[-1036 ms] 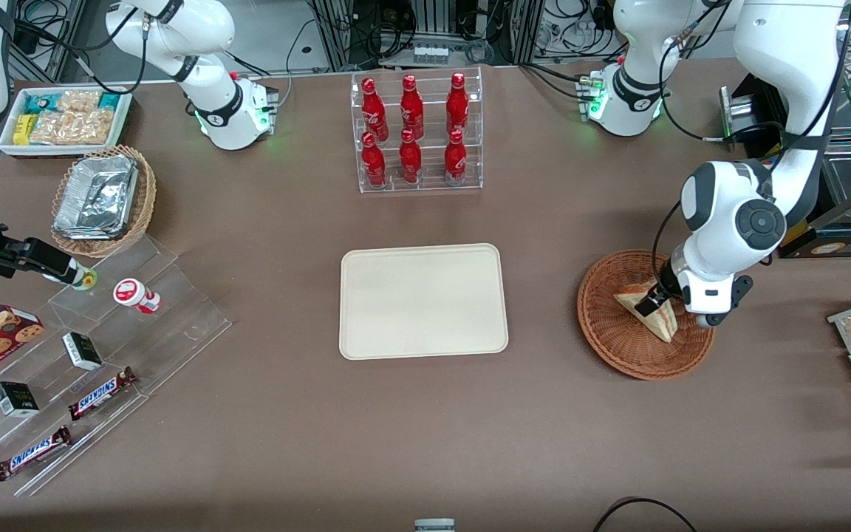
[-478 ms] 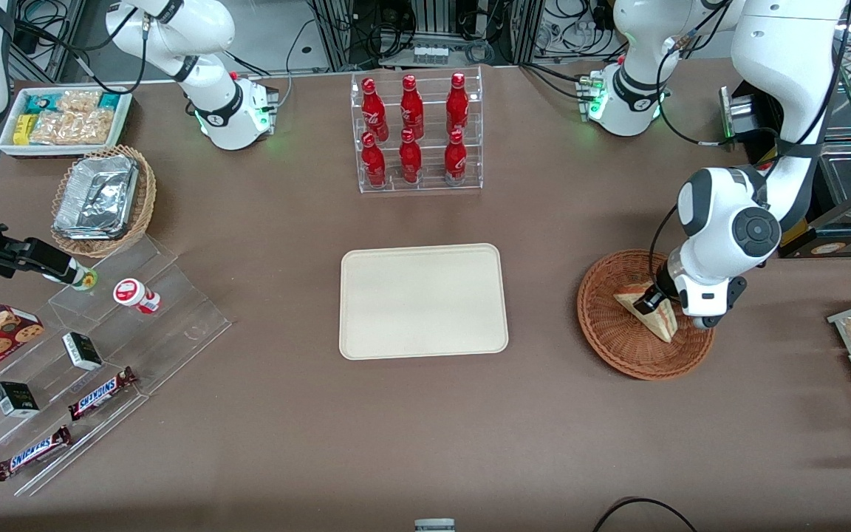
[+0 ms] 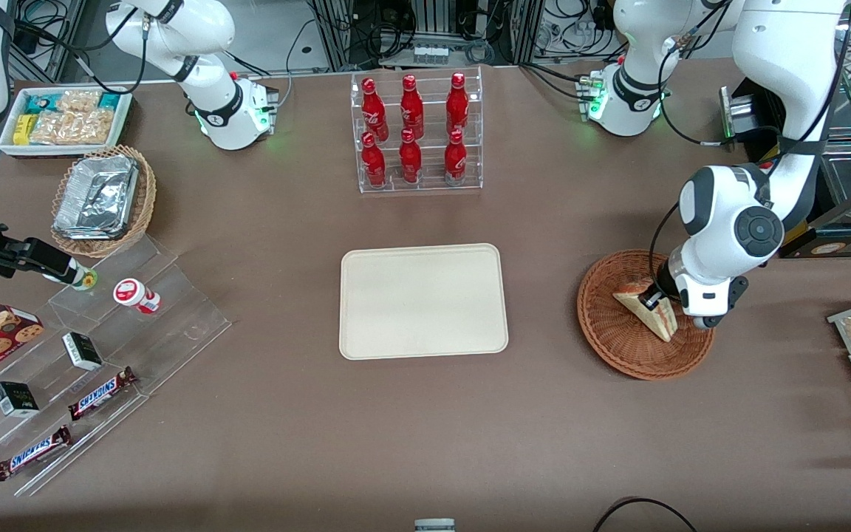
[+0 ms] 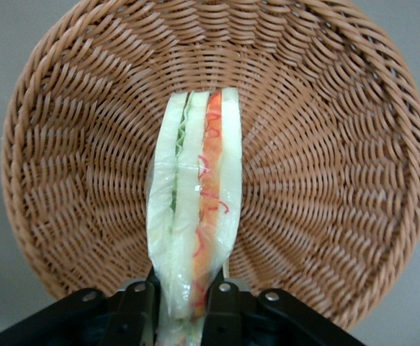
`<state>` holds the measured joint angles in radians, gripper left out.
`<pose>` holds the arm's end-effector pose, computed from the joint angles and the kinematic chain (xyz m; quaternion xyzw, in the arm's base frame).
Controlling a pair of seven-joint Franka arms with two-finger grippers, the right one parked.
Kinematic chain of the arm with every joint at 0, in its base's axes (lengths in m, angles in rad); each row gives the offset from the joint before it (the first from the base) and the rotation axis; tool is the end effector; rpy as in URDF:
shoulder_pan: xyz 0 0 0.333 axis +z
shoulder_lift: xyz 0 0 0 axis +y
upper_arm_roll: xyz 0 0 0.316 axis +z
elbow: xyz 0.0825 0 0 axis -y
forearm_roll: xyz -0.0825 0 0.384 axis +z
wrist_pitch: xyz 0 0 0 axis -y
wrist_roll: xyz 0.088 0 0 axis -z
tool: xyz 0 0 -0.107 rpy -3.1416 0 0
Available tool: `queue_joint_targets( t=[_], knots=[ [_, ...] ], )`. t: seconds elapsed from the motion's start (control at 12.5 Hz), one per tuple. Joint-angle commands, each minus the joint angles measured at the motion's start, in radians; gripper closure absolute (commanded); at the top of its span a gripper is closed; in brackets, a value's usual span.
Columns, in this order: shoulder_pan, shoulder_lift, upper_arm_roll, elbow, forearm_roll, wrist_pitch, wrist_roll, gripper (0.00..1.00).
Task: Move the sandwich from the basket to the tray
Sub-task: 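Close the left gripper on the sandwich and lift it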
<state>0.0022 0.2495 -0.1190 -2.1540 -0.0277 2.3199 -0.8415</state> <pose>0.5524 -0.0649 0.2773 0.9300 0.3644 -0.0477 0.0028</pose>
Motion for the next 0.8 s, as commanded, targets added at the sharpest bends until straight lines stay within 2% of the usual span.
queue_joint_targets(
  t=[0.0,0.16,0.32,0.72],
  knots=[
    [-0.017,-0.039,-0.008,0.083,0.002,-0.159,0.077,1.00],
    [-0.017,-0.033,-0.036,0.152,0.003,-0.258,0.157,1.00],
    [-0.025,-0.030,-0.062,0.183,0.003,-0.283,0.231,1.00],
    [-0.140,0.001,-0.084,0.230,0.037,-0.277,0.230,1.00]
  ],
)
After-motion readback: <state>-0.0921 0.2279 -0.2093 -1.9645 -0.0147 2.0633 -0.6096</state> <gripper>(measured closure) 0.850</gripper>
